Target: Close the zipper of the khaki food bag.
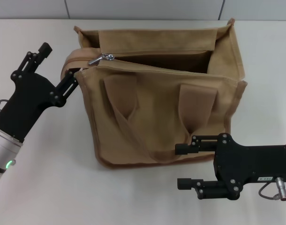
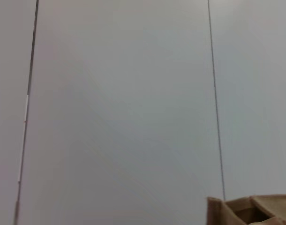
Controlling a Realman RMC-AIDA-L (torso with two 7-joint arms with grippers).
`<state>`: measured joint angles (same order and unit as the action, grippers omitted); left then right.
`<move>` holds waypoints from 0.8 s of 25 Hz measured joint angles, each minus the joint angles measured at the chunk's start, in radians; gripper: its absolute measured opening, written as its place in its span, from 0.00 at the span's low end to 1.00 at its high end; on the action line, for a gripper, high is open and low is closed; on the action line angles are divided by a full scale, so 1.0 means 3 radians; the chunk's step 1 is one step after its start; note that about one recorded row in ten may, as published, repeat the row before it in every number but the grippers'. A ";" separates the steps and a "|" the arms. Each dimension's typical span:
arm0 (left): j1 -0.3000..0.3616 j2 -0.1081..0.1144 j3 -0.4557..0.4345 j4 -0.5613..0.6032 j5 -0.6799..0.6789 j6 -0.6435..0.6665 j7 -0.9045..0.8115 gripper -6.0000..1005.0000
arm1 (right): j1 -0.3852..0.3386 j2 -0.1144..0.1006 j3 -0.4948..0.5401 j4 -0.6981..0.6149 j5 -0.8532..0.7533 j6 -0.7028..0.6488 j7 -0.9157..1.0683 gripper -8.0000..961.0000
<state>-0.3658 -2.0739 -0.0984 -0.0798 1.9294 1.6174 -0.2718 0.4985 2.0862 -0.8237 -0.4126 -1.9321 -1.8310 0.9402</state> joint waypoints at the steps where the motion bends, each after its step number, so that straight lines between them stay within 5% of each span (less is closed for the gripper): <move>1: -0.0004 0.0000 0.0008 -0.0014 0.0006 0.0000 0.0000 0.71 | 0.0000 0.0000 0.0000 0.0000 0.0011 -0.0008 0.0000 0.68; 9: -0.0105 -0.0005 0.0042 -0.0131 0.0067 -0.0009 -0.0011 0.68 | -0.0025 -0.0020 0.0016 -0.0025 0.0161 -0.0435 0.0043 0.68; 13: -0.0146 -0.0005 0.0041 -0.0155 0.0071 0.0014 -0.0008 0.43 | -0.0045 -0.0026 0.0015 -0.0042 0.0296 -0.0541 0.0084 0.68; 20: -0.0181 -0.0009 0.0047 -0.0210 0.0260 0.0409 0.0027 0.19 | -0.0073 -0.0031 0.0015 -0.0141 0.0720 -0.0554 0.0447 0.68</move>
<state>-0.4200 -2.0767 -0.0843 -0.1428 2.0073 1.7401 -0.2638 0.4766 2.0770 -0.8191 -0.4549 -1.7162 -1.9971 1.0742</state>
